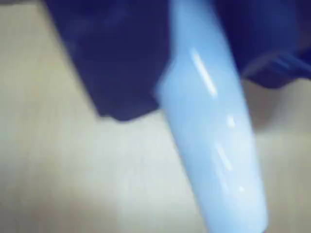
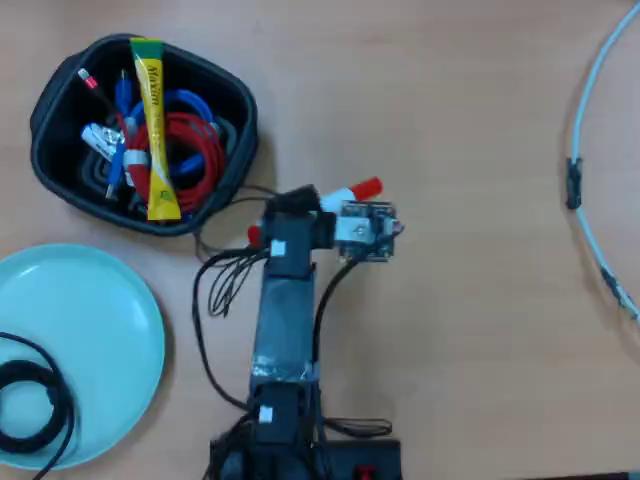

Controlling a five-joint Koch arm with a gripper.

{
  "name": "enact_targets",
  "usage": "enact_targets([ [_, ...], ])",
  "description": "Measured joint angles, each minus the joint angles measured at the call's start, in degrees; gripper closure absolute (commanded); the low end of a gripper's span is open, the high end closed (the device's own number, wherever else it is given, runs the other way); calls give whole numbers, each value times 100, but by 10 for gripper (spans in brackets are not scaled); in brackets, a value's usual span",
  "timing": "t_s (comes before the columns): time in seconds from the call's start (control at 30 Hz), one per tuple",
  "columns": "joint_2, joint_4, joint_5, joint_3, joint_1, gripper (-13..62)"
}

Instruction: Pick up the red pen and put it in the black bowl

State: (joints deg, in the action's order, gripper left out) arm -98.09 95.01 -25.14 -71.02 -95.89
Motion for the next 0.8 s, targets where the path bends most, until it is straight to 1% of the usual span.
enact_targets([
  [0.23, -668, -615, 0, 0, 835, 555],
  [0.5, -677, -1468, 0, -44, 1318, 555],
  [0.8, -677, -2892, 0, -677, 2215, 555],
])
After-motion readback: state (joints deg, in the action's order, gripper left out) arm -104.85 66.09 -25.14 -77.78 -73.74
